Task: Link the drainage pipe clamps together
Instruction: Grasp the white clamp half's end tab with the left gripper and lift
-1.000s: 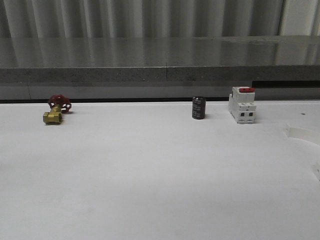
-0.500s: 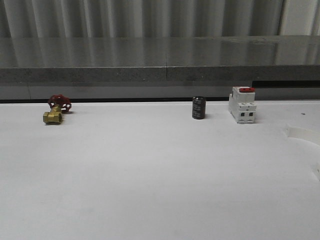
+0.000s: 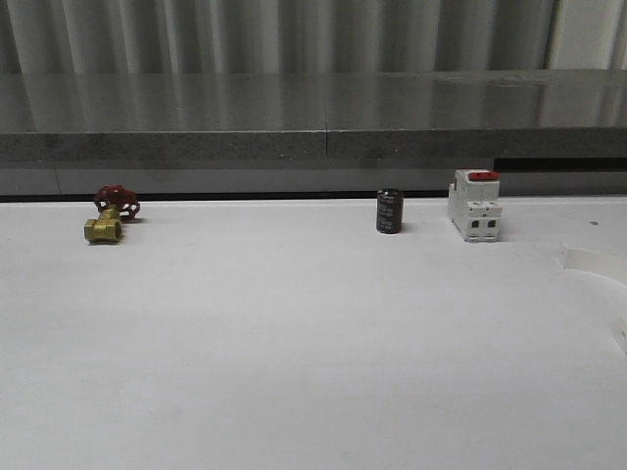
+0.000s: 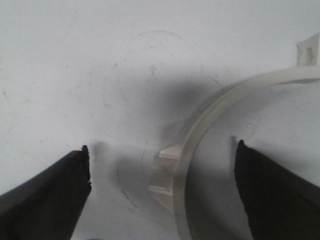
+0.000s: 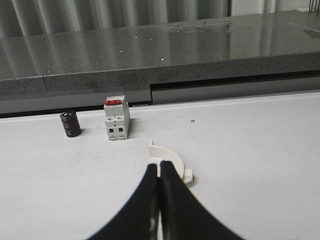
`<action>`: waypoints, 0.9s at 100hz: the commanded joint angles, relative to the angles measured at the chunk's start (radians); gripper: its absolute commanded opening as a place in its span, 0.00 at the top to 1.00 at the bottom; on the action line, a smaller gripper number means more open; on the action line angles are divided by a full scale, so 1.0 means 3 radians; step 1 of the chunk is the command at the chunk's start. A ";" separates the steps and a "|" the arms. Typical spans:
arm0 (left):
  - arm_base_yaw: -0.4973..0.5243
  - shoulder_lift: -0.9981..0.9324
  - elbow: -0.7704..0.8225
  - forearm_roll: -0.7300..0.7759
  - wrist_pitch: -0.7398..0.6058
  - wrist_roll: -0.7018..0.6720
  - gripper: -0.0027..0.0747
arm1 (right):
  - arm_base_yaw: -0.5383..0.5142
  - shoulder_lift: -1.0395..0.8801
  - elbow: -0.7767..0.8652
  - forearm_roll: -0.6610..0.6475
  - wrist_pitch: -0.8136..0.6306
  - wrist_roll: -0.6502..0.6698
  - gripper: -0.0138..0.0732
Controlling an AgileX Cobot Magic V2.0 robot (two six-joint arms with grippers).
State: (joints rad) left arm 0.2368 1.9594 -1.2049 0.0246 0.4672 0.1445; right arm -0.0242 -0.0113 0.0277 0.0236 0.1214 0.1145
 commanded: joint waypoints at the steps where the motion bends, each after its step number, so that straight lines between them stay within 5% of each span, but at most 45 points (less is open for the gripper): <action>1: 0.0013 -0.0153 -0.0103 0.0003 -0.0156 0.0003 0.28 | -0.0018 -0.0065 -0.0053 -0.0009 -0.0257 -0.0028 0.92; 25: 0.0013 -0.0148 -0.0103 0.0003 -0.0137 0.0003 0.71 | -0.0018 -0.0065 -0.0053 -0.0009 -0.0257 -0.0028 0.92; 42: 0.0013 -0.0154 -0.0103 -0.0003 -0.0067 0.0003 0.91 | -0.0018 -0.0065 -0.0053 -0.0009 -0.0257 -0.0028 0.92; 90: -0.0122 -0.0997 -0.0103 -0.0458 0.0425 0.0003 0.97 | -0.0018 -0.0065 -0.0053 -0.0009 -0.0257 -0.0028 0.92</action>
State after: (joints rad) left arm 0.2188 1.7676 -1.2094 -0.0570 0.5825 0.1464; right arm -0.0242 -0.0113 0.0277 0.0236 0.1214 0.1129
